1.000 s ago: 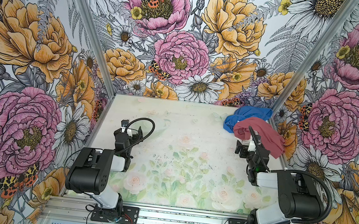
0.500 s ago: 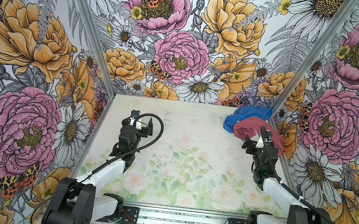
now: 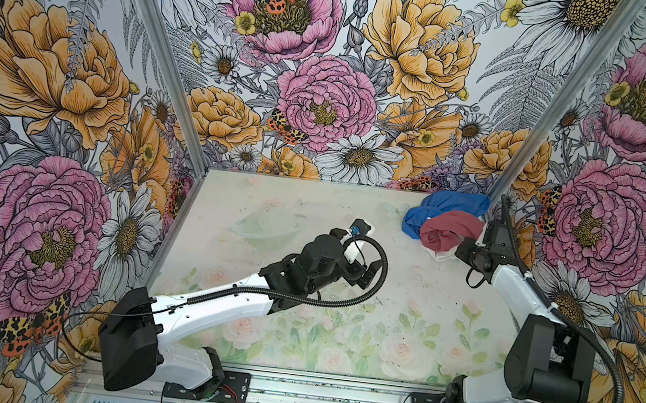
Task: Pick out a specific cloth from the pile
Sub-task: 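Grasp the white cloth in the pile with the right gripper while the left arm advances, then lift the white cloth high out of the pile with the right gripper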
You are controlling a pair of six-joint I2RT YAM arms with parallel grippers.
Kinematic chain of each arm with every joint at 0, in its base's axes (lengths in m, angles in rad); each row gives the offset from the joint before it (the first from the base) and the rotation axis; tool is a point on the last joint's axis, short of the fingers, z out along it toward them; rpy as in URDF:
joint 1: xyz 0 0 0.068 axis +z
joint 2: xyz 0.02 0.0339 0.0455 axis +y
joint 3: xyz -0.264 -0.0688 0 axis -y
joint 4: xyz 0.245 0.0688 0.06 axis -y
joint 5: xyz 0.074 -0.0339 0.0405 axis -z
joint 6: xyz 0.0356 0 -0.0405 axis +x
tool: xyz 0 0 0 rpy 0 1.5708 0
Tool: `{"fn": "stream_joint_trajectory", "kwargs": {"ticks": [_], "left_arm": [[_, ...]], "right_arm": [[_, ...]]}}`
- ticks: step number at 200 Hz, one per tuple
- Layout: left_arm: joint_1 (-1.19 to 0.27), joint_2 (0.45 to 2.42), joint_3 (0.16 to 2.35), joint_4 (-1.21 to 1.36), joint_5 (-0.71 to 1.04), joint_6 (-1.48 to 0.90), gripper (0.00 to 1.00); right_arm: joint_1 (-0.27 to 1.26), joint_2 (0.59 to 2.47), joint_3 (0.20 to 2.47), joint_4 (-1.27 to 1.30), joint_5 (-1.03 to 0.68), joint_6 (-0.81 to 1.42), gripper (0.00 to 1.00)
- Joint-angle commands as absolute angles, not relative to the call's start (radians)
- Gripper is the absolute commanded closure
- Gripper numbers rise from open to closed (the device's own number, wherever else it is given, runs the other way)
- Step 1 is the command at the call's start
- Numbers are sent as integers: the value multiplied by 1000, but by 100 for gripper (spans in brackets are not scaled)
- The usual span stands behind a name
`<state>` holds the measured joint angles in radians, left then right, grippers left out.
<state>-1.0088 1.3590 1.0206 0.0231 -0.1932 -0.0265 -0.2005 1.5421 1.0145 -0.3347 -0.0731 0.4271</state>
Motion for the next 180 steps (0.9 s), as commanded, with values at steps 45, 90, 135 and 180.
{"fn": "stream_joint_trajectory", "kwargs": {"ticks": [45, 90, 135, 180], "left_arm": [[-1127, 1457, 1090, -9, -285, -37, 1], [-1131, 1454, 1086, -9, -314, -35, 1], [-1132, 1460, 1095, -9, -352, -34, 1], [-1135, 1457, 1100, -9, -350, -50, 1]], "right_arm": [[-245, 1728, 1145, -319, -164, 449, 63], [-252, 1812, 1191, -283, -155, 453, 64], [-253, 1840, 1203, -279, -176, 445, 99], [-247, 1660, 1204, -301, -207, 464, 100]]}}
